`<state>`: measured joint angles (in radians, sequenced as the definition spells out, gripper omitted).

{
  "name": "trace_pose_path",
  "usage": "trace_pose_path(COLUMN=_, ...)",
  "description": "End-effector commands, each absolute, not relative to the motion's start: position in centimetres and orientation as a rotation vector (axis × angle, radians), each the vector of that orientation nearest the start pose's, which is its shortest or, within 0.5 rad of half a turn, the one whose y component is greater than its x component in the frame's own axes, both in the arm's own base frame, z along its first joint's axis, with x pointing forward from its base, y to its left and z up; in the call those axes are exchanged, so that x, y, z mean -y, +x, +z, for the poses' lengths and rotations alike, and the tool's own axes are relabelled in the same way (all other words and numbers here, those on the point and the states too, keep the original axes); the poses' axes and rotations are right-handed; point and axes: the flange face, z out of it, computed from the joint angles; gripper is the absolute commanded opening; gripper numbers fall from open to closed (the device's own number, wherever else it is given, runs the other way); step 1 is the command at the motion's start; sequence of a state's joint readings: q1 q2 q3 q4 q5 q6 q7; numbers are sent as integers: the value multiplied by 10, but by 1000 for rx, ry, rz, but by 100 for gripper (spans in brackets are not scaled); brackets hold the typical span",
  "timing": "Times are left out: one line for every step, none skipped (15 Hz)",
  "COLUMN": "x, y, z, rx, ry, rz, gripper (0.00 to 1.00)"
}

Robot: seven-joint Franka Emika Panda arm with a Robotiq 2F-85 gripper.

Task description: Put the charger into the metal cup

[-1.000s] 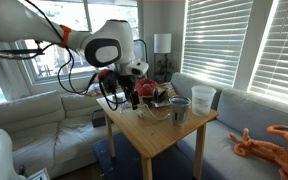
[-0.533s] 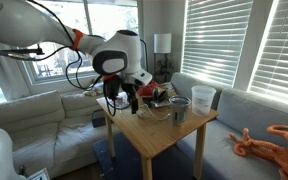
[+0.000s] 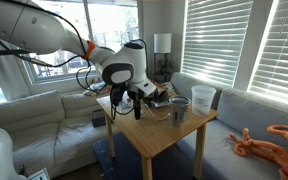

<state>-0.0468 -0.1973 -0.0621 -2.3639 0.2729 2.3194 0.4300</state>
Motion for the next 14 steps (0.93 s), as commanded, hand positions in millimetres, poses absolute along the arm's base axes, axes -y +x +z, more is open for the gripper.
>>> trace_pose_path(x=49, y=501, z=414, rx=-1106, ry=-2651, rz=-151, gripper=100)
trace_pose_path(x=50, y=503, z=413, rx=-1125, ry=-2640, rz=-155, gripper=100)
trace_pose_path(x=50, y=506, z=412, rx=-1141, ry=-2636, rz=-154, gripper=100)
trace_pose_path(x=50, y=508, z=411, rx=-1152, ry=-2628, rz=-158, gripper=98)
trace_pose_path(x=51, y=511, z=411, rx=-1164, ry=-2623, rz=-160, gripper=95)
trace_pose_path(x=51, y=513, z=411, rx=-1175, ry=-2621, rz=-158, gripper=94)
trace_pose_path(x=51, y=515, z=410, rx=-1184, ry=-2619, rz=-150, gripper=88)
trace_pose_path(x=50, y=518, z=408, rx=-1192, ry=-2618, rz=-139, gripper=83)
trace_pose_path(x=49, y=520, z=407, rx=-1198, ry=-2619, rz=-127, gripper=73)
trace_pose_path(x=48, y=522, z=405, rx=-1204, ry=-2618, rz=-117, gripper=68)
trace_pose_path(x=47, y=523, z=404, rx=-1208, ry=-2618, rz=-108, gripper=65)
trace_pose_path(x=45, y=525, z=402, rx=-1205, ry=-2616, rz=-93, gripper=62)
trace_pose_path(x=44, y=527, z=401, rx=-1208, ry=-2620, rz=-87, gripper=65)
trace_pose_path(x=42, y=528, z=401, rx=-1206, ry=-2618, rz=-76, gripper=61)
